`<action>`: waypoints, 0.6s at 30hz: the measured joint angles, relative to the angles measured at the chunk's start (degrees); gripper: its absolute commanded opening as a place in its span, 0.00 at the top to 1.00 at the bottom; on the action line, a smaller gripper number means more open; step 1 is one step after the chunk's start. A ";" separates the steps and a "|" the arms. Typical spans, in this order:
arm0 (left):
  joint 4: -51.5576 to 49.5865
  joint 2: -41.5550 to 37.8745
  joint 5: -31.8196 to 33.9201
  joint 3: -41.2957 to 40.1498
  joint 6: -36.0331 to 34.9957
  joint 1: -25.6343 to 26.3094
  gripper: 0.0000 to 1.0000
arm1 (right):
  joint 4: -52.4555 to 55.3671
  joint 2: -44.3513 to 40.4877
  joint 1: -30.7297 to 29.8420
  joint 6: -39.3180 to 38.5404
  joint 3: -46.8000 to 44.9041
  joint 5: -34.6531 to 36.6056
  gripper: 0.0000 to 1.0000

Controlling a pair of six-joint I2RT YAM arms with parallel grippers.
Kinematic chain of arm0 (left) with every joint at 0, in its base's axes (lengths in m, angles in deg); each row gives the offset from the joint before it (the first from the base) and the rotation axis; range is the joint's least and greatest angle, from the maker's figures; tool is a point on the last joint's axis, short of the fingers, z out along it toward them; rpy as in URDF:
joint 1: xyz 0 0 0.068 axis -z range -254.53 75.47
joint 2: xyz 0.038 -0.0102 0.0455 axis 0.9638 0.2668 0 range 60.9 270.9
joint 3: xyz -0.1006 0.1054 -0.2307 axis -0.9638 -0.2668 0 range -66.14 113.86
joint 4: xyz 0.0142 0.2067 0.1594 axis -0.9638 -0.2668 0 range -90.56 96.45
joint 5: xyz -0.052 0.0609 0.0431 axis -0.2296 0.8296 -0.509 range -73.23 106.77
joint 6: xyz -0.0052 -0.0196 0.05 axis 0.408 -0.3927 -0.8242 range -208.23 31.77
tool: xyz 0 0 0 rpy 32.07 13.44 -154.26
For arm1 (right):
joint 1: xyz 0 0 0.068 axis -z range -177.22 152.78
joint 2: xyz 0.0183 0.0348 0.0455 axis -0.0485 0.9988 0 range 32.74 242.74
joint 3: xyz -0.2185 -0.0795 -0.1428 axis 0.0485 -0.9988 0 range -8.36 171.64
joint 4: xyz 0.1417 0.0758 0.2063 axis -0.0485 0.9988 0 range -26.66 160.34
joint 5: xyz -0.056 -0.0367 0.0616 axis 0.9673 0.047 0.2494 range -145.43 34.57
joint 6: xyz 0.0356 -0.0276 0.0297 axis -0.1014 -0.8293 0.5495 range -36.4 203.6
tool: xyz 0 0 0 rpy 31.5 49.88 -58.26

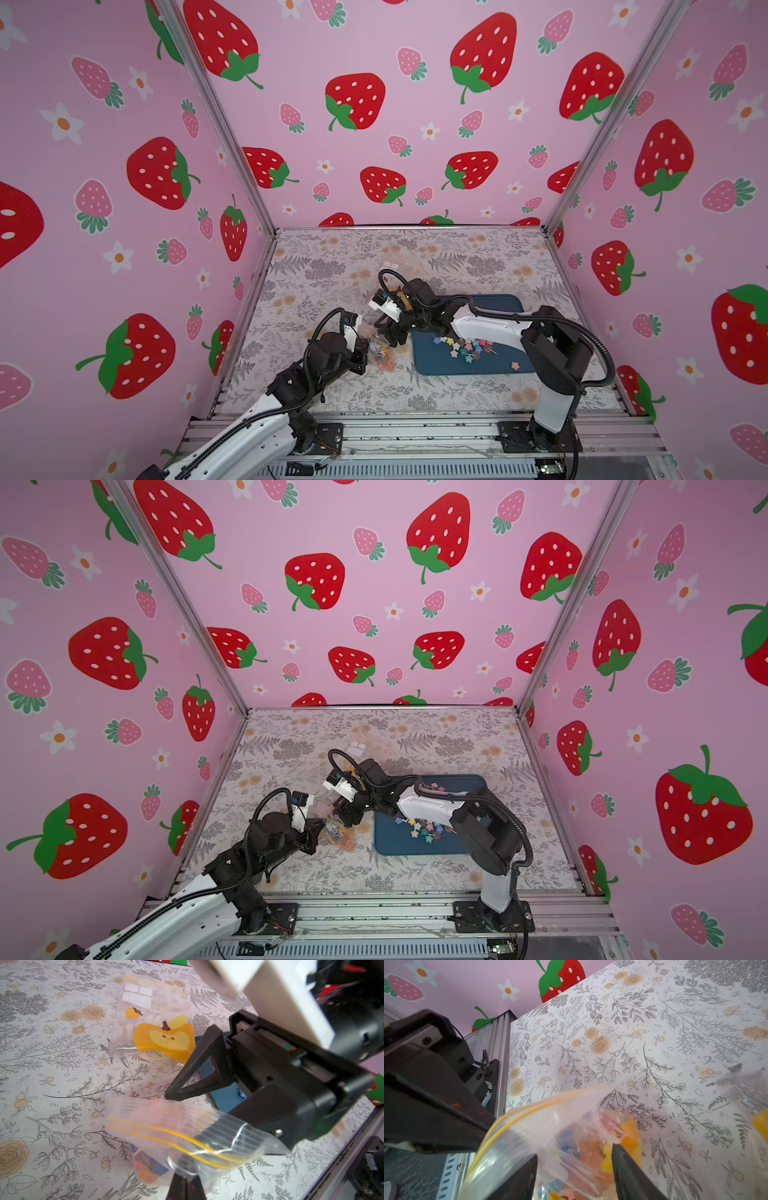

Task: Pour candies out of the ziploc bag
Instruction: Open the ziploc bag at the center of the board.

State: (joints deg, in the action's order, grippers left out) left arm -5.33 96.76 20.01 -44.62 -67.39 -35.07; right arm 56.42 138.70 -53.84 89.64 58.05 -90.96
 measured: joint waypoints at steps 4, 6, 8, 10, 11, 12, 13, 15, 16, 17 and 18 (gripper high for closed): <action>-0.55 0.04 0.22 -0.11 0.00 0.02 1.00 | 0.90 1.40 -0.13 -0.11 0.98 -0.96 0.39; -0.85 -0.07 0.44 -0.11 0.02 0.02 1.00 | 1.31 1.75 -0.17 -0.15 1.38 -1.31 0.39; -1.31 -0.33 0.87 -0.13 0.02 0.02 1.00 | 1.97 2.29 -0.28 -0.28 2.19 -1.49 0.40; -1.84 -0.63 1.36 -0.13 0.04 0.02 1.00 | 2.38 2.97 -0.39 -0.35 2.97 -1.95 0.41; -2.10 -0.68 1.60 -0.11 0.04 0.02 1.00 | 2.54 3.34 -0.42 -0.37 3.39 -2.29 0.41; -2.27 -0.70 1.84 -0.13 0.07 0.02 1.00 | 2.82 3.80 -0.44 -0.37 3.82 -2.64 0.43; -2.38 -0.72 2.14 -0.13 0.09 0.02 1.00 | 2.97 4.15 -0.48 -0.37 4.20 -2.93 0.45; -2.60 -0.72 2.38 -0.13 0.13 0.02 1.00 | 3.23 4.50 -0.61 -0.44 4.55 -3.45 0.56; -2.64 -0.74 2.54 -0.11 0.15 0.02 1.00 | 3.41 4.50 -0.72 -0.35 4.59 -3.78 0.63; -2.64 -0.72 2.71 -0.11 0.22 0.02 1.00 | 3.45 4.50 -0.90 -0.55 4.59 -4.13 0.68; -2.71 -0.74 2.84 -0.13 0.24 0.02 1.00 | 3.58 4.48 -1.16 -0.66 4.59 -4.26 0.74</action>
State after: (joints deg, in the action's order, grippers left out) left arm -8.04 96.01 22.86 -44.75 -67.15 -35.04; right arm 60.00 143.18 -55.00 88.99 62.64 -95.22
